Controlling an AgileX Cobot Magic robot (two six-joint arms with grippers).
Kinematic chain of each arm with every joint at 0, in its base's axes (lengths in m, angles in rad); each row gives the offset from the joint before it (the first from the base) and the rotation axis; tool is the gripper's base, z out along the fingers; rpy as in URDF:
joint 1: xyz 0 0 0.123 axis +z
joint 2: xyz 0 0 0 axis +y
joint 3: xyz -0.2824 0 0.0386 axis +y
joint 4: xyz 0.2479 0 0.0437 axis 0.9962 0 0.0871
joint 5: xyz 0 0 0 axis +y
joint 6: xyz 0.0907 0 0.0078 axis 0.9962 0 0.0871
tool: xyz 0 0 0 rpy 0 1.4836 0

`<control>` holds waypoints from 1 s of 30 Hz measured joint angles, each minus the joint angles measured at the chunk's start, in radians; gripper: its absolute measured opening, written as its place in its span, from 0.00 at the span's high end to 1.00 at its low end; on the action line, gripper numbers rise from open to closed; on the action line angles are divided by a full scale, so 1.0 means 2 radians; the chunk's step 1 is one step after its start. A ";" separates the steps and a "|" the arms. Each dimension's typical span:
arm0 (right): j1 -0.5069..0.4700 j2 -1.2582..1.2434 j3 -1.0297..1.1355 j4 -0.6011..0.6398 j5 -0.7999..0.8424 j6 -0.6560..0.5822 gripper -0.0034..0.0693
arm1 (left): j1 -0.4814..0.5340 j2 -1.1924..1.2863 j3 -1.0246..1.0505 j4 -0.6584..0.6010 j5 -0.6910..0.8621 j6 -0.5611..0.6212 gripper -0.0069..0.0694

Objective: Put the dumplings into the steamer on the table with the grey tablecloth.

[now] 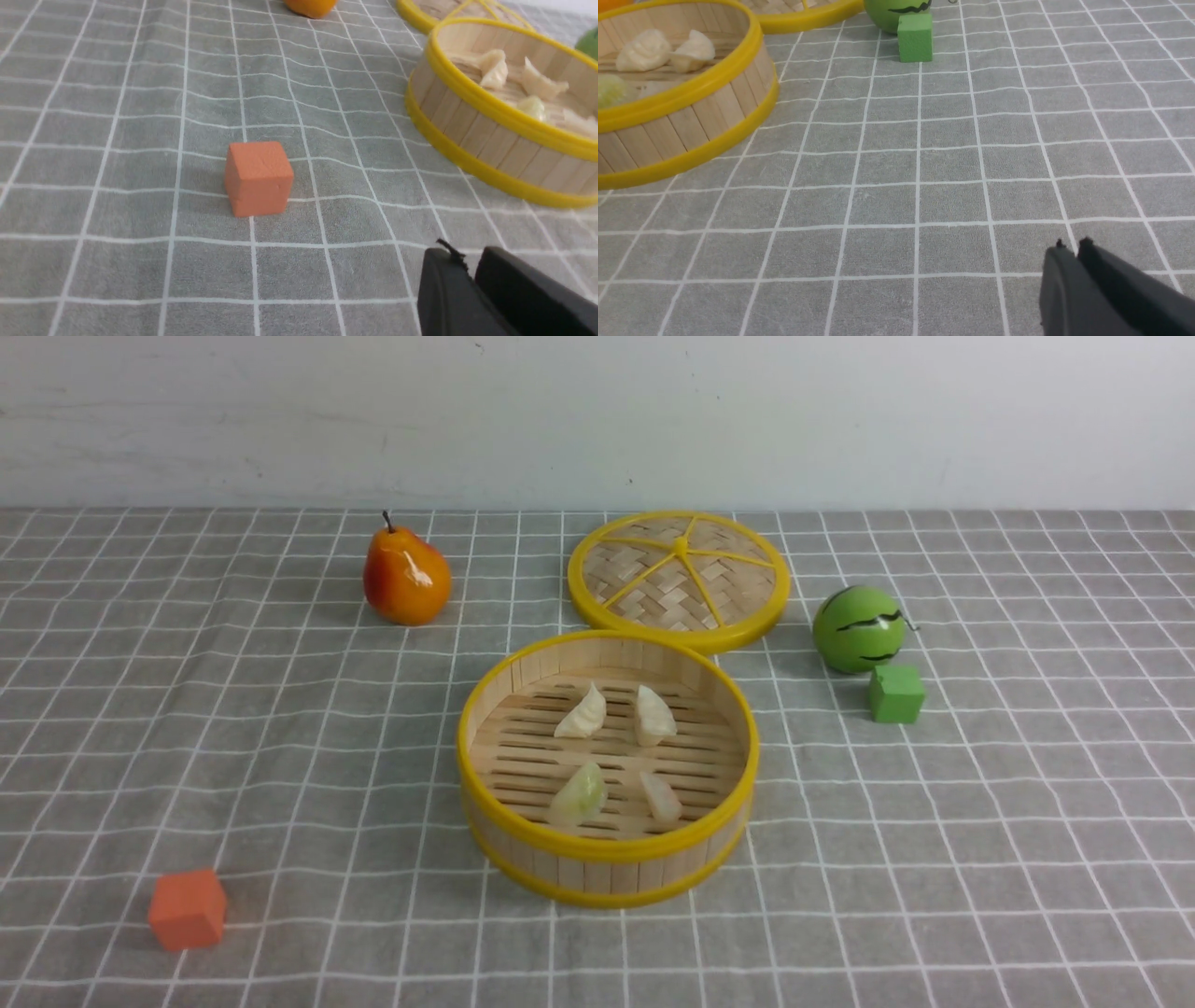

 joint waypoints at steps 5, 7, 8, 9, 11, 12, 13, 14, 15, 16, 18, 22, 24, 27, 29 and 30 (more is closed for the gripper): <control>0.000 0.000 0.000 0.000 0.000 0.000 0.90 | 0.065 0.000 0.003 -0.053 -0.025 0.088 0.93; 0.000 0.000 0.000 0.000 0.000 0.000 0.90 | 0.070 0.000 0.003 -0.063 -0.017 0.102 0.93; 0.000 0.000 0.000 0.000 0.000 0.000 0.90 | 0.070 0.000 0.003 -0.063 -0.008 0.105 0.93; 0.000 0.000 0.000 0.000 0.000 0.000 0.90 | 0.070 0.000 0.003 -0.067 0.003 0.108 0.93; 0.000 0.000 0.000 0.000 0.000 0.000 0.89 | 0.070 0.000 0.003 -0.069 0.022 0.112 0.93; 0.000 0.000 0.000 0.000 0.000 0.000 0.89 | 0.070 0.000 0.004 -0.069 0.027 0.116 0.93; 0.000 0.000 0.000 0.000 0.000 0.000 0.89 | 0.070 0.000 0.004 -0.069 0.030 0.120 0.93; 0.000 0.000 0.000 0.000 0.000 0.000 0.89 | 0.070 0.000 0.004 -0.070 0.034 0.133 0.93; 0.000 0.000 0.000 0.000 0.000 0.000 0.88 | 0.070 0.000 0.004 -0.070 0.034 0.138 0.93; 0.000 0.000 0.000 0.000 0.000 0.000 0.88 | 0.070 0.000 0.004 -0.070 0.034 0.146 0.93; 0.000 0.000 0.000 0.000 0.000 0.000 0.88 | 0.070 0.000 0.004 -0.070 0.034 0.154 0.93; 0.000 0.000 0.000 -0.001 0.000 0.000 0.87 | 0.070 0.000 0.004 -0.070 0.035 0.161 0.93; 0.000 0.000 0.000 -0.001 0.000 0.000 0.87 | 0.070 0.000 0.004 -0.073 0.035 0.175 0.93; 0.000 0.000 0.000 -0.001 0.000 0.000 0.86 | 0.070 0.000 0.004 -0.081 0.035 0.189 0.93; 0.000 0.000 0.000 -0.001 0.000 -0.003 0.85 | 0.070 0.000 0.004 -0.083 0.035 0.192 0.93; 0.000 0.000 0.000 -0.001 0.000 -0.003 0.85 | 0.070 0.000 0.004 -0.083 0.035 0.193 0.93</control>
